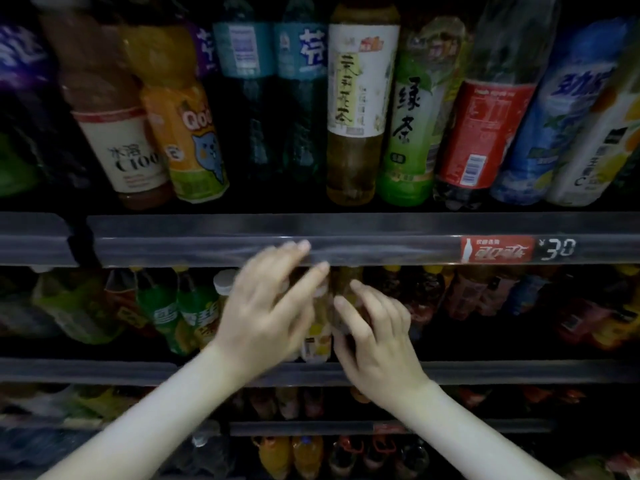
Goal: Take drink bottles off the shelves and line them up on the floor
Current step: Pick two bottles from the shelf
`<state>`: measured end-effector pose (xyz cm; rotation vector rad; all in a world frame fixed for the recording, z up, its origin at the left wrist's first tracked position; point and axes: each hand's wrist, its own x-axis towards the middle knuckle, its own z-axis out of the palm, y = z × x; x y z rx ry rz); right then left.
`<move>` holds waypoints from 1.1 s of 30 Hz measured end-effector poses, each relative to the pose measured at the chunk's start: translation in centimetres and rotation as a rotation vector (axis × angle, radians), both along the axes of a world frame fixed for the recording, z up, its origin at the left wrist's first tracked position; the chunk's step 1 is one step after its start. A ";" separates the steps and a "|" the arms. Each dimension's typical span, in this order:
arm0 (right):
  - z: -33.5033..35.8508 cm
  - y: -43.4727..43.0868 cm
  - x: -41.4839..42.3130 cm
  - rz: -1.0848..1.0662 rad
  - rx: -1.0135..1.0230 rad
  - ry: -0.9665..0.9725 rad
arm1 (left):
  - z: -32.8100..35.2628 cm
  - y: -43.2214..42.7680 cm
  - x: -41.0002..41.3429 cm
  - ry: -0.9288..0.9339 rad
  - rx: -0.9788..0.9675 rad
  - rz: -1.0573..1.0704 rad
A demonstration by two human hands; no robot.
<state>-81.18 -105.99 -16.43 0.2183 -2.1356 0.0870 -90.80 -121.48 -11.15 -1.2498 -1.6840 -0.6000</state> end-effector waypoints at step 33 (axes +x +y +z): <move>17.1 -4.4 0.3 0.475 -0.778 -0.127 | 7.3 -0.3 1.1 -0.229 0.318 -0.352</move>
